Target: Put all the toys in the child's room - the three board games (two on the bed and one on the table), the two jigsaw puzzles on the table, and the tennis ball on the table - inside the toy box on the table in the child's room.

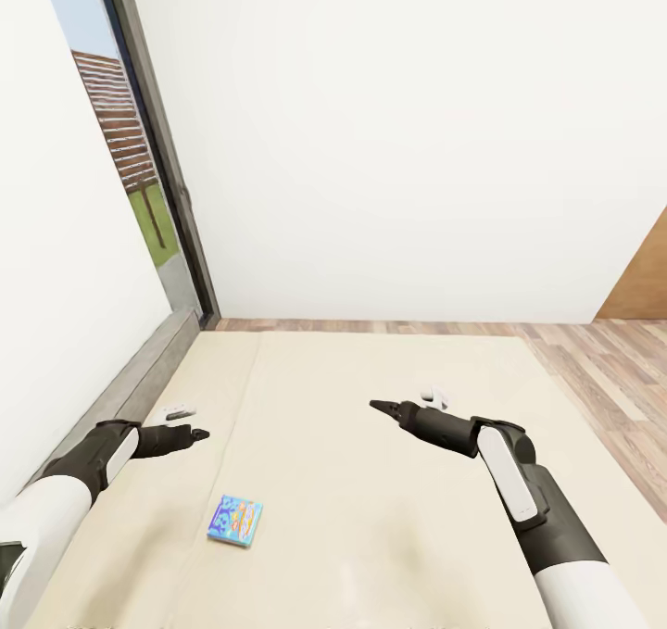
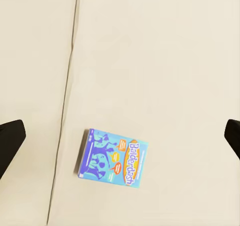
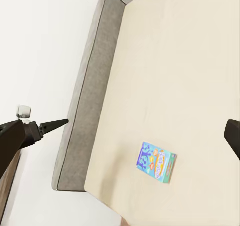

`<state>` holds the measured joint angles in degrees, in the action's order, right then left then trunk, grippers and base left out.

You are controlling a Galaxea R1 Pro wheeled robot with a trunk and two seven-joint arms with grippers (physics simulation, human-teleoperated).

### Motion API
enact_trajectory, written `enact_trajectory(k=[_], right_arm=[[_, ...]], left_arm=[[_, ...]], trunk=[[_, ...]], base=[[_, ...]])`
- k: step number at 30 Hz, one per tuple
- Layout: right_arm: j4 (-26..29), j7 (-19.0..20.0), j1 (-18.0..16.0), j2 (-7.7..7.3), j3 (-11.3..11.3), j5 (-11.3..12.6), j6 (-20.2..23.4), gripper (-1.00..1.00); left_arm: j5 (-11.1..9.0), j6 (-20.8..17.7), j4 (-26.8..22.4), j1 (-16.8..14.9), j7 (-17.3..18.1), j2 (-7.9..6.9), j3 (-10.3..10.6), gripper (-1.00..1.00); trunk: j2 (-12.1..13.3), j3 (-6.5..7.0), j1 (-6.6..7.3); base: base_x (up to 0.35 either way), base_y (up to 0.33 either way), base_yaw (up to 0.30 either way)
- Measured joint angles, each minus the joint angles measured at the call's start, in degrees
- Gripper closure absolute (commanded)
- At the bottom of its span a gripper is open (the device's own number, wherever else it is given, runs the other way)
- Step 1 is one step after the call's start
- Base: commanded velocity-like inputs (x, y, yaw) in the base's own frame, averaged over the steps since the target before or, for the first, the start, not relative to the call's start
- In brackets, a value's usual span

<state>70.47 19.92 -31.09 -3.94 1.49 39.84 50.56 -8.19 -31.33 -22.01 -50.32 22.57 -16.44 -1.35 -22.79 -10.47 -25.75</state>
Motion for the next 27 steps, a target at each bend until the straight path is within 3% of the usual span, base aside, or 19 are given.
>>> enact_trajectory(k=[13, 20, 27], right_arm=[[0.0, 0.0, 0.0, -0.05, -0.1, 0.0, -0.1, -1.0], [-0.1, 0.0, 0.0, 0.0, -0.9, -0.1, -0.2, -1.0], [-0.1, 0.1, 0.0, 0.01, -1.1, -0.1, -0.2, -1.0]], left_arm=[[0.2, 0.5, 0.0, 0.0, -0.2, 0.13, 0.0, -1.0], [0.4, 3.9, 0.2, 0.0, -0.3, 0.75, 0.2, -1.0], [0.5, 4.5, 0.3, 0.0, -0.3, 1.06, 0.6, -1.0]], trunk=[[0.0, -1.23, 0.0], [0.0, -1.89, 0.0], [0.0, -2.55, 0.0]], base=[[0.0, 0.0, 0.0], [0.0, 0.0, 0.0], [0.0, 0.0, 0.0]])
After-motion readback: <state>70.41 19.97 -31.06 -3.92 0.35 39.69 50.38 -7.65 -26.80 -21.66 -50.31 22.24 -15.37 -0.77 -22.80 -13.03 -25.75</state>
